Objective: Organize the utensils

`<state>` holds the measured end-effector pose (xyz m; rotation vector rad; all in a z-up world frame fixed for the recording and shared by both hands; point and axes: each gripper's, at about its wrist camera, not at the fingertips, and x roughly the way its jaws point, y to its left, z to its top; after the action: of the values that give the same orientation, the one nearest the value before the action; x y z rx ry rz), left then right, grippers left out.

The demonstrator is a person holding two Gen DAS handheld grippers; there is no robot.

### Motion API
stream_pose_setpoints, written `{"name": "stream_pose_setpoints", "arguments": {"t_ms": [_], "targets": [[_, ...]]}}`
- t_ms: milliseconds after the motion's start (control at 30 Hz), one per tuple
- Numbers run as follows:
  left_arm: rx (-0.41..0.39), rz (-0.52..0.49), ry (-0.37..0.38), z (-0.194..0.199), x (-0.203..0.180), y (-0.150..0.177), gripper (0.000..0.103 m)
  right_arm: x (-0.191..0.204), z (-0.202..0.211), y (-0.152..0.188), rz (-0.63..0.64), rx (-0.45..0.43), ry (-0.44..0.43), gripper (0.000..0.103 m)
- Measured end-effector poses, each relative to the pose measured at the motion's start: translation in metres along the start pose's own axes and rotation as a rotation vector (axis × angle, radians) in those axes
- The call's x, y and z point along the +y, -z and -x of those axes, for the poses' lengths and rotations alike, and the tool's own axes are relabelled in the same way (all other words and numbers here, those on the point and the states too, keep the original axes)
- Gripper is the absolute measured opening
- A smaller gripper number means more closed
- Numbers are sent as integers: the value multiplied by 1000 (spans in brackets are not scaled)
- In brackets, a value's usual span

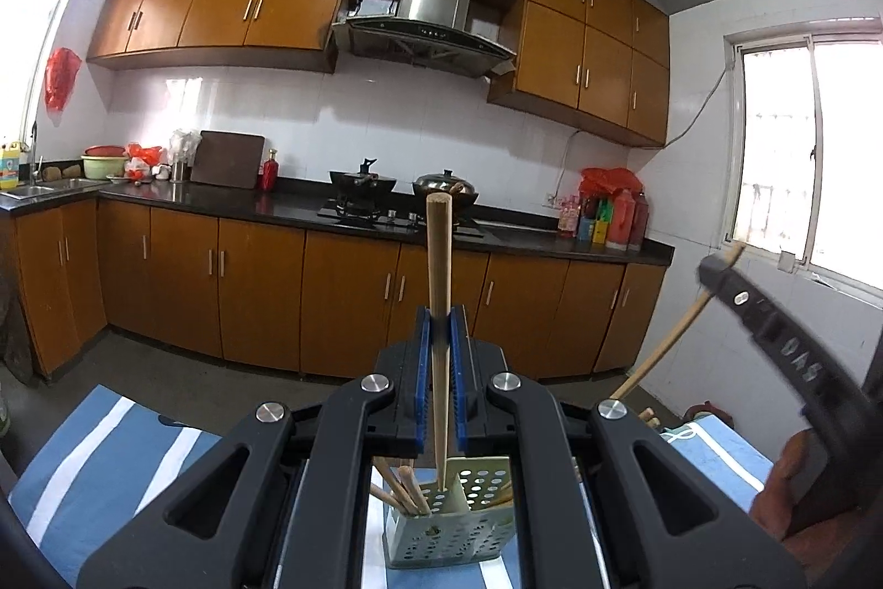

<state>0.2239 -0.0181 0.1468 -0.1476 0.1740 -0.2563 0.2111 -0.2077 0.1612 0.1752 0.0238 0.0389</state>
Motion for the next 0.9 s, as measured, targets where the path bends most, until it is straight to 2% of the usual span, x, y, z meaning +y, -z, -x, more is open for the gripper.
{"name": "stream_pose_setpoints", "arguments": {"t_ms": [133,367,433,500,533,567,667,900], "targets": [[8,-9,3,-8,-1,9,7,-1,-20,14,-5,27,3,8],[76,-15,18,-21,-1,23,7,-2,-38,33,-16,93,6,8],[87,-1,13,-21,2,24,7,-4,-37,37,-35,107,3,11],[86,7,9,-18,5,22,8,-5,-35,36,-36,105,8,22],[85,10,6,-17,5,20,8,-5,-32,35,-36,101,10,23],[83,17,6,-15,7,18,10,-6,-29,32,-35,97,9,24],[63,32,-4,-6,9,11,32,-7,-20,27,-38,88,9,26],[27,30,-18,22,11,1,36,-8,12,22,-15,81,18,37]]}}
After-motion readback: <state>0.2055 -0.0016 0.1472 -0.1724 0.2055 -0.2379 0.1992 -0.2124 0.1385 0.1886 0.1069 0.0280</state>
